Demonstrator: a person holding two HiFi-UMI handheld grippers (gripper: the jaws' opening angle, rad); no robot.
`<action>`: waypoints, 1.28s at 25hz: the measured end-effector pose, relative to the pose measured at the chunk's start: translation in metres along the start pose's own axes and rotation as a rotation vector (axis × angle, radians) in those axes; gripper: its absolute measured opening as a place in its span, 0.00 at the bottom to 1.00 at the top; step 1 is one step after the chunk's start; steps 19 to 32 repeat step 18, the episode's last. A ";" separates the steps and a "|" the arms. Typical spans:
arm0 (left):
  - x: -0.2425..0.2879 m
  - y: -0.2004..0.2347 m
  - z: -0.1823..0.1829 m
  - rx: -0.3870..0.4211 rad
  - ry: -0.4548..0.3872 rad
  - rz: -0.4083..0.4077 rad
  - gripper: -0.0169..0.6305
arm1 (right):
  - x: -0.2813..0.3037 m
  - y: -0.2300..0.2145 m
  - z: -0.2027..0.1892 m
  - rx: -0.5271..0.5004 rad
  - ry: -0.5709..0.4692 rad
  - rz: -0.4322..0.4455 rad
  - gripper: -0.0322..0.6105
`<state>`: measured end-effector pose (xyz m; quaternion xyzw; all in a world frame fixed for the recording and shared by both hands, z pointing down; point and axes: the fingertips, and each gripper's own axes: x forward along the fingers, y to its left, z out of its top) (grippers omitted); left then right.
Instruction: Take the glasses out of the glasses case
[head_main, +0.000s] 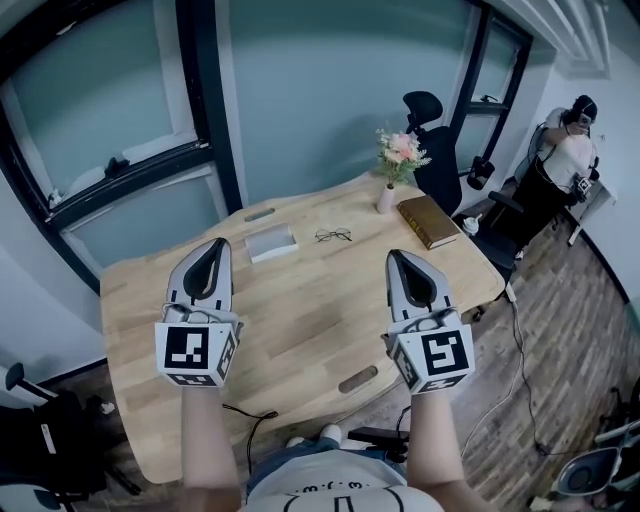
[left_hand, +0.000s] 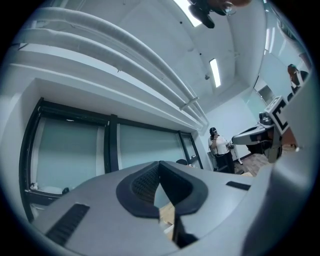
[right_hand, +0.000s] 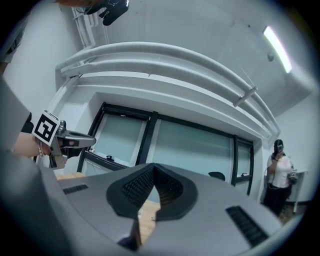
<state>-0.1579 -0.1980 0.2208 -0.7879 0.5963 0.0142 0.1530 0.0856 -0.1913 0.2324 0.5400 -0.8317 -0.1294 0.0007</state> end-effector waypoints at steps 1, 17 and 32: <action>-0.001 0.001 0.000 -0.003 -0.003 0.000 0.05 | -0.001 0.000 0.001 -0.002 0.003 -0.008 0.06; -0.002 0.016 0.001 -0.011 -0.013 0.004 0.05 | -0.005 -0.005 0.004 -0.009 -0.002 -0.064 0.06; -0.002 0.016 0.001 -0.013 -0.013 0.006 0.05 | -0.005 -0.005 0.004 -0.010 -0.002 -0.064 0.06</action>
